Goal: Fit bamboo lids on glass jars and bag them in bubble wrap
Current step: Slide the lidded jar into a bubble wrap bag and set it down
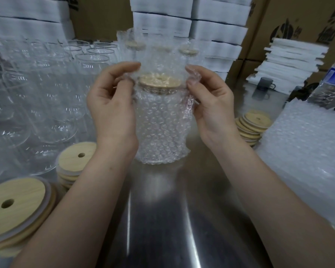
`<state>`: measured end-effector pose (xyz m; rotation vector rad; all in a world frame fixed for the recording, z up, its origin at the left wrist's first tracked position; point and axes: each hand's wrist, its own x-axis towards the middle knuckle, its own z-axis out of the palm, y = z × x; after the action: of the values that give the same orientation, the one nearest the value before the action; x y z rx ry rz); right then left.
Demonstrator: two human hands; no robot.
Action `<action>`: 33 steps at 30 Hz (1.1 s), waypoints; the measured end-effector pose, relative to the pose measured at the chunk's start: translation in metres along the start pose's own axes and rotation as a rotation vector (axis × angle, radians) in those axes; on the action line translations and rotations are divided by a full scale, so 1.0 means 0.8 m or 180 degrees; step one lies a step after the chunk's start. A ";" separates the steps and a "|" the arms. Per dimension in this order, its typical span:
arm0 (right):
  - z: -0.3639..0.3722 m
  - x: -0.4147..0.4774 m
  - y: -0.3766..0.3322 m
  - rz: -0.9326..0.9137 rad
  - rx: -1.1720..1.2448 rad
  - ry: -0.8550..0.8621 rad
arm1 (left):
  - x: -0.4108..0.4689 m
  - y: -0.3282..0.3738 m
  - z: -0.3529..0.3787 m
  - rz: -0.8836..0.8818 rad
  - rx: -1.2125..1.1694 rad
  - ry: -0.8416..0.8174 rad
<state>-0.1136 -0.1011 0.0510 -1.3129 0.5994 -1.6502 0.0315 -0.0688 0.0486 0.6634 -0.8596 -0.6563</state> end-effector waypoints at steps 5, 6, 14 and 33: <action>0.002 -0.002 -0.002 0.0103 0.0117 -0.0097 | 0.004 -0.005 -0.003 -0.0231 -0.0289 0.0114; 0.003 -0.002 -0.001 0.0136 0.0130 -0.0106 | 0.005 -0.006 -0.003 -0.0281 -0.0336 0.0128; 0.004 -0.004 0.002 0.0219 -0.0060 0.0002 | 0.002 -0.014 -0.002 -0.0588 -0.0317 0.0337; 0.036 -0.015 -0.007 0.0998 -0.2011 0.0053 | -0.039 -0.021 0.014 -0.0219 0.0237 -0.0060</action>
<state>-0.0883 -0.0837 0.0588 -1.5392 1.3397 -1.2533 0.0029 -0.0592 0.0274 0.7576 -0.8851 -0.6960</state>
